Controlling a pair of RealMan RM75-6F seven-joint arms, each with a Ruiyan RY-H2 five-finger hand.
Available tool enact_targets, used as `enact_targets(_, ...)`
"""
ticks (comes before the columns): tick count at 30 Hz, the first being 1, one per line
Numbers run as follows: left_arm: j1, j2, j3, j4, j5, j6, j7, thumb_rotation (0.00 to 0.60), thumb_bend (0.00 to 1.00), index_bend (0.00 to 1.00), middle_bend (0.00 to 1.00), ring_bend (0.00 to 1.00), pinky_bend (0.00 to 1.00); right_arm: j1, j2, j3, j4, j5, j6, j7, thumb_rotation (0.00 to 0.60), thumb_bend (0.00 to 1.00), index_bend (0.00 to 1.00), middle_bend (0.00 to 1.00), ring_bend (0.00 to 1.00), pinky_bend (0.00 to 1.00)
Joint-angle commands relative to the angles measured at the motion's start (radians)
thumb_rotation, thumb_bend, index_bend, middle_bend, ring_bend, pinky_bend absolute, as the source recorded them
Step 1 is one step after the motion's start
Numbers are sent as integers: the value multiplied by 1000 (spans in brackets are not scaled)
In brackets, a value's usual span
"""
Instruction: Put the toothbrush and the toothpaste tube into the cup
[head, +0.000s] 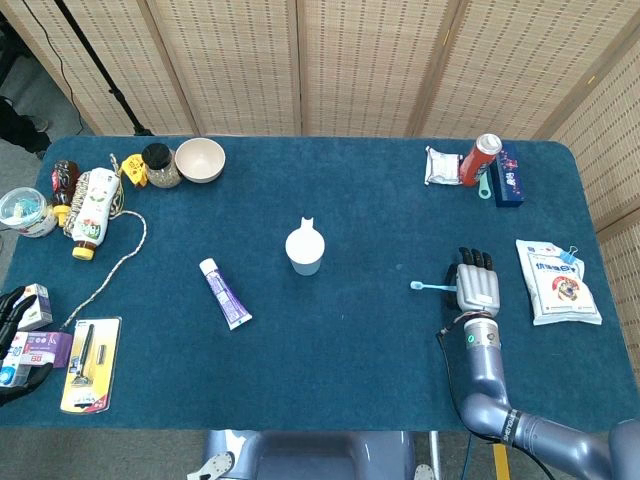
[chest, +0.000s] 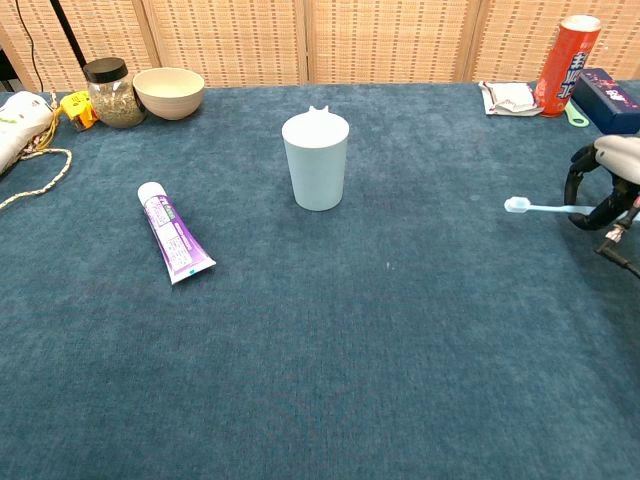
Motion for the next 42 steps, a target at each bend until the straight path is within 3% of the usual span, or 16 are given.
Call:
enact_targets(1, 0, 0, 0, 0, 1, 0, 0, 600, 225, 0, 0, 0, 0, -17, 46, 8, -82, -53, 36, 30, 600, 485, 595, 110, 0, 0)
enact_targets(8, 1, 2, 2, 3, 7, 6, -8, 600, 225, 0, 0, 0, 0, -16, 122, 66, -237, -124, 23, 137, 600, 491, 618, 135, 0, 0)
enact_targets(13, 2, 3, 5, 7, 12, 9, -15, 600, 225, 0, 0, 0, 0, 23, 119, 127, -249, -203, 16, 220, 600, 497, 625, 142, 0, 0)
enact_targets(18, 0, 4, 4, 9, 9, 5, -19, 600, 225, 0, 0, 0, 0, 68, 108, 198, -284, -201, -30, 313, 600, 497, 628, 147, 0, 0)
enact_targets(26, -2, 4, 0, 7, -3, -1, -19, 600, 225, 0, 0, 0, 0, 162, 49, 278, -257, -182, -62, 373, 600, 497, 631, 149, 0, 0)
enact_targets(30, -5, 6, -3, 6, -18, -13, -26, 600, 225, 0, 0, 0, 0, 202, 18, 322, -255, -115, -108, 436, 600, 497, 630, 150, 0, 0)
enact_targets(42, -35, 19, -19, -14, -68, -79, -36, 600, 225, 0, 0, 0, 0, 327, -107, 379, -132, -16, -147, 506, 600, 513, 636, 154, 0, 0)
